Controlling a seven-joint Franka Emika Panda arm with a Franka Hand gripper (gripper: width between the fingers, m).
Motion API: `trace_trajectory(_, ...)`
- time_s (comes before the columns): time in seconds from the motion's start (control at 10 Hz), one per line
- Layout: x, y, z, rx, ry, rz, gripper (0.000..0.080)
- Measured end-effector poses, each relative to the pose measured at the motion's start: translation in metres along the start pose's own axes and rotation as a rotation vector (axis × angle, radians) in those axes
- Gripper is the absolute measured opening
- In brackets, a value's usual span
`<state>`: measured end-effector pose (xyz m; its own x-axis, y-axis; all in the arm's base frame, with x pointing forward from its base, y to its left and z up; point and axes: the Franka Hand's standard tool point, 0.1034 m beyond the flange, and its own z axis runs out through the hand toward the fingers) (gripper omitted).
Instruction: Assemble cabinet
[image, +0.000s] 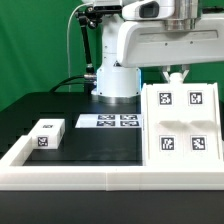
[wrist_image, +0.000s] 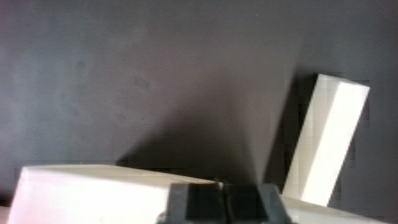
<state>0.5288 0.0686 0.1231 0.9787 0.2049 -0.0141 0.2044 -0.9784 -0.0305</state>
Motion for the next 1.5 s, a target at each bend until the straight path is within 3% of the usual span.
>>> trace_trajectory(0.2, -0.007, 0.0, 0.007, -0.001, 0.001, 0.0, 0.0005)
trace_trajectory(0.4, -0.002, 0.001, 0.001, 0.0, -0.005, -0.001, 0.0005)
trace_trajectory(0.6, 0.013, 0.005, -0.012, 0.002, -0.016, 0.002, 0.0005)
trace_trajectory(1.3, 0.011, 0.004, -0.009, 0.002, -0.017, 0.002, 0.0005)
trace_trajectory(1.4, 0.011, 0.004, -0.009, 0.002, -0.017, 0.002, 0.0153)
trace_trajectory(1.5, 0.011, 0.004, -0.009, 0.002, -0.017, 0.002, 0.0153)
